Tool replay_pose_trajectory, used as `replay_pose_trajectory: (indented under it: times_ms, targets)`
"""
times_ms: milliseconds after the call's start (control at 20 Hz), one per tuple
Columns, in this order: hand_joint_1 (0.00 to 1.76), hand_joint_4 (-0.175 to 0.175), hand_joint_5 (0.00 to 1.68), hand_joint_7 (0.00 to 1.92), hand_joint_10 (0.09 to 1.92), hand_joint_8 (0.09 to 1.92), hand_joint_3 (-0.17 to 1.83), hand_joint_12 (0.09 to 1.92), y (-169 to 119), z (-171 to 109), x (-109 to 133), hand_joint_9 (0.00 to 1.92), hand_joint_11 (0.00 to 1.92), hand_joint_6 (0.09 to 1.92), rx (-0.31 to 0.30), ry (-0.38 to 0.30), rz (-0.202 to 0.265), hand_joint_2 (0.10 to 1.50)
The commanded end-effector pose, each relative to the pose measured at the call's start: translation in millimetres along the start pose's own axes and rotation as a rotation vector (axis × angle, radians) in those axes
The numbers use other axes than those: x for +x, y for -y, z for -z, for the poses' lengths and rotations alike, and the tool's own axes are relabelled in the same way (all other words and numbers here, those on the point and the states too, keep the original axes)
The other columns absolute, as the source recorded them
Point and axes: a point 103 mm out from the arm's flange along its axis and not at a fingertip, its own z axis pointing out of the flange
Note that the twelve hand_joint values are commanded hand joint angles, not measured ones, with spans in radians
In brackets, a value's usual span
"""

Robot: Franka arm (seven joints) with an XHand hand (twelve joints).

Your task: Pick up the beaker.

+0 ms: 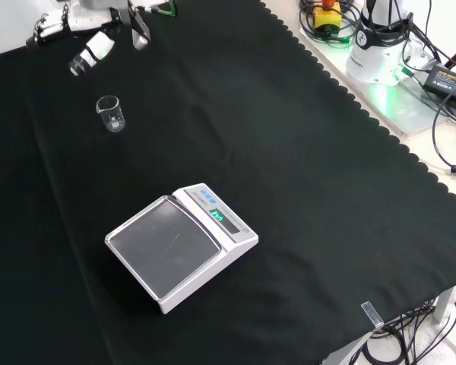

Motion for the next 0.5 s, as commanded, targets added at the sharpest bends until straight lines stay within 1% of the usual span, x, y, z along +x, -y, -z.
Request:
replay_pose_trajectory:
  times_ms: [50, 250, 350, 500]
  targets:
    - [0.16, -0.053, 0.25, 0.04, 0.88, 0.83, 0.09, 1.54, 36.8, -13.4, -1.2, 0.16, 0.08, 0.09, 0.121, 0.062, -0.011, 0.96]
    - [0.17, -0.053, 0.25, 0.06, 0.89, 0.84, 0.09, 1.54, 44.0, -25.7, -4.6, 0.15, 0.07, 0.09, 0.164, 0.034, -0.019, 0.96]
    - [0.17, -0.053, 0.25, 0.07, 0.89, 0.85, 0.09, 1.54, 45.7, -38.7, -5.4, 0.15, 0.07, 0.09, 0.18, 0.024, -0.023, 0.96]
    - [0.17, -0.052, 0.25, 0.08, 0.9, 0.85, 0.09, 1.55, 46.8, -58.4, -2.5, 0.15, 0.07, 0.09, 0.188, -0.015, -0.025, 0.96]
